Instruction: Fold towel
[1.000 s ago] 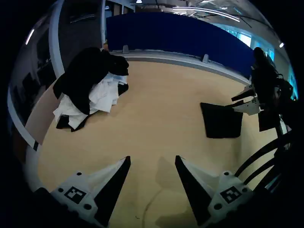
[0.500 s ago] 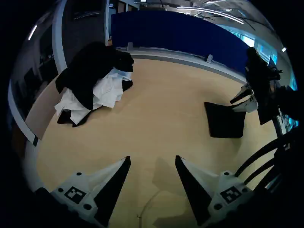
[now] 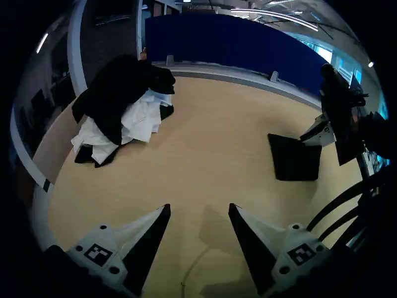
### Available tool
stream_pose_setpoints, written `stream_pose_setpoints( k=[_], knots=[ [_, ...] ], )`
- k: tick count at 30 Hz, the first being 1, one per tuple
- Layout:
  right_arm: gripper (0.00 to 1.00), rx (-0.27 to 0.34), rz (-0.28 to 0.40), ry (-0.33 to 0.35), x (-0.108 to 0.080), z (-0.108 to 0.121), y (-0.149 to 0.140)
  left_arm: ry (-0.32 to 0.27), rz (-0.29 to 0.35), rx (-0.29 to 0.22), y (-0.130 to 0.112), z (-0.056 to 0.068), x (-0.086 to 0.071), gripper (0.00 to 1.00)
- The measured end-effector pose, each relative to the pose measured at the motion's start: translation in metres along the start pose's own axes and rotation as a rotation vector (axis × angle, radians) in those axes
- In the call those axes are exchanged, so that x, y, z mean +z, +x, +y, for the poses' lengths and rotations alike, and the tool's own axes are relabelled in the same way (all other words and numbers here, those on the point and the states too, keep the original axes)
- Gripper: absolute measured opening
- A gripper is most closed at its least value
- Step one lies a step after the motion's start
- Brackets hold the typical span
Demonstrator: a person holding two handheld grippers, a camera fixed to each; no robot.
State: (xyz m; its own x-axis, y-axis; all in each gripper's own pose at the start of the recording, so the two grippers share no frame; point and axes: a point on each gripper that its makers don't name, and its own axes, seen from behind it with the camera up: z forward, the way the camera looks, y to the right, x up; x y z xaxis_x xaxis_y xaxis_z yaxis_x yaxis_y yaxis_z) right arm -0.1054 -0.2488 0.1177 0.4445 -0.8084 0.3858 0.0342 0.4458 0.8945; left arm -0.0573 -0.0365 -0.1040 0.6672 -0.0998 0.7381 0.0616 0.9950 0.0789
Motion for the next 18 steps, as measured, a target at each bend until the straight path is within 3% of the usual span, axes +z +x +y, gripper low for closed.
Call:
stream_pose_setpoints(
  k=[4, 6, 18],
  knots=[
    [0.2, 0.003, 0.002, -0.008, 0.0008, -0.0009, -0.0005, 0.001, 0.0, 0.0, 0.0, -0.0009, 0.0013, 0.86],
    [0.09, 0.008, 0.006, -0.015, -0.0001, -0.0008, 0.0002, 0.001, -0.001, 0.0, 0.0, -0.0014, 0.002, 0.86],
    [0.02, 0.058, 0.018, -0.013, -0.006, -0.0026, -0.0063, -0.001, -0.003, -0.003, -0.0008, -0.0012, 0.0023, 0.87]
  ],
)
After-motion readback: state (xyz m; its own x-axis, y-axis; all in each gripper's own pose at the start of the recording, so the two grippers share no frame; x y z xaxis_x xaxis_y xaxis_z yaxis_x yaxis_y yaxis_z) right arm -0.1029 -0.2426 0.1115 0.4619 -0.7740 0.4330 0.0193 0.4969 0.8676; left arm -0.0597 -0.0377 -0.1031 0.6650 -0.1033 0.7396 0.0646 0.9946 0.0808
